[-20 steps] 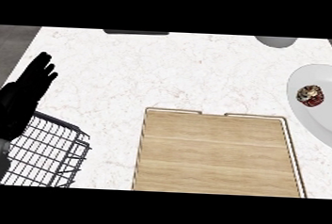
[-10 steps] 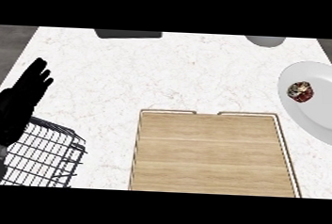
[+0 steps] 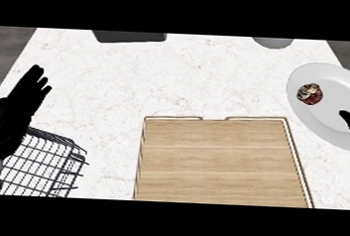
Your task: Pick the cupcake from the tray and place it in the plate
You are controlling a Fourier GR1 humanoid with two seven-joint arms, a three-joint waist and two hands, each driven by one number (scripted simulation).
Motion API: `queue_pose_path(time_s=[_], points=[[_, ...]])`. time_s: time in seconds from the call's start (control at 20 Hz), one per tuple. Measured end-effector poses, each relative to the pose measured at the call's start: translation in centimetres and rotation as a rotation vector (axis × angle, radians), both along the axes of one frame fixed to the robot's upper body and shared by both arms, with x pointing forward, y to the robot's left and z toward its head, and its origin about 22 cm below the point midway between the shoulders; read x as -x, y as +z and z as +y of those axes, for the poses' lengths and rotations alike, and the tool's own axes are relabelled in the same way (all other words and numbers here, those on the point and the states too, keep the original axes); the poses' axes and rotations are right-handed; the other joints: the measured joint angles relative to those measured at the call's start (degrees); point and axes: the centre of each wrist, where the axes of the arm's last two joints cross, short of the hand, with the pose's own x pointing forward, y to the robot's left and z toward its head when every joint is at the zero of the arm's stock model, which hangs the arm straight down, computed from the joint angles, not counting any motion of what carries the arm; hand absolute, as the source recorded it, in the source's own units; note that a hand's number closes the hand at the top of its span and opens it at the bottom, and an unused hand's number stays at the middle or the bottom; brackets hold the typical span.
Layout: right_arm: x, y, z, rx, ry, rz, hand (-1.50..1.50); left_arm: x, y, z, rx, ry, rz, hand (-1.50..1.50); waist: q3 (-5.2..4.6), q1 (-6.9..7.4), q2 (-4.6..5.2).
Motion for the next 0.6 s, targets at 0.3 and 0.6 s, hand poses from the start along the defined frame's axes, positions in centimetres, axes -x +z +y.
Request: queue_pose_path(time_s=[0.3, 0.6], points=[[3.8, -3.1, 0.3, 0.007, 0.067, 0.044, -1.5, 0.3, 0.1, -0.2, -0.004, 0.001, -0.006, 0.0, -0.1, -0.34, 0.03], [6.6, -5.2, 1.4, -0.005, 0.089, 0.064, -1.5, 0.4, 0.0, -0.4, -0.006, -0.005, -0.015, 0.0, -0.17, -0.1, 0.18]])
